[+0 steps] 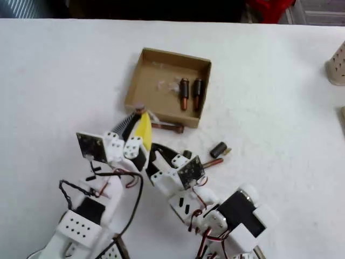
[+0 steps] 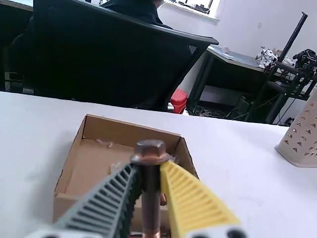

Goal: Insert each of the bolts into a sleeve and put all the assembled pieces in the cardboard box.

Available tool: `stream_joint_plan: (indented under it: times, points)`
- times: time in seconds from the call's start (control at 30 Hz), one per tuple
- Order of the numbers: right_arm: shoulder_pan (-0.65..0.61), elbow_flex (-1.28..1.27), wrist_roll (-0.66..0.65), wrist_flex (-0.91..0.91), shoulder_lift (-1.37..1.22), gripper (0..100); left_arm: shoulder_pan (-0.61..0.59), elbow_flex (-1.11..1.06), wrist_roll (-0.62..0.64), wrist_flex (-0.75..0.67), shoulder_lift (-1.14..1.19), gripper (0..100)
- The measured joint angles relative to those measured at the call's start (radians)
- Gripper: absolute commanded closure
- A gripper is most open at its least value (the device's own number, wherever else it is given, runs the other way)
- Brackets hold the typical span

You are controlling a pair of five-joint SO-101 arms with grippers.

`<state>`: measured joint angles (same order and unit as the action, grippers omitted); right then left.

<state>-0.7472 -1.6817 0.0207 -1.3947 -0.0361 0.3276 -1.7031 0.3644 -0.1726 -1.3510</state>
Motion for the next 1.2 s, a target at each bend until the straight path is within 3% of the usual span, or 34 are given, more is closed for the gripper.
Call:
stream_joint_plan:
  times: [0.27,1.2]
  points:
    - [0.034,0.02,0.0,0.0,0.0,98.2,0.0,0.0,0.043,0.153,-0.114,98]
    - [0.018,0.018,0.0,0.0,0.0,98.2,0.026,0.0,0.048,0.164,-0.129,98]
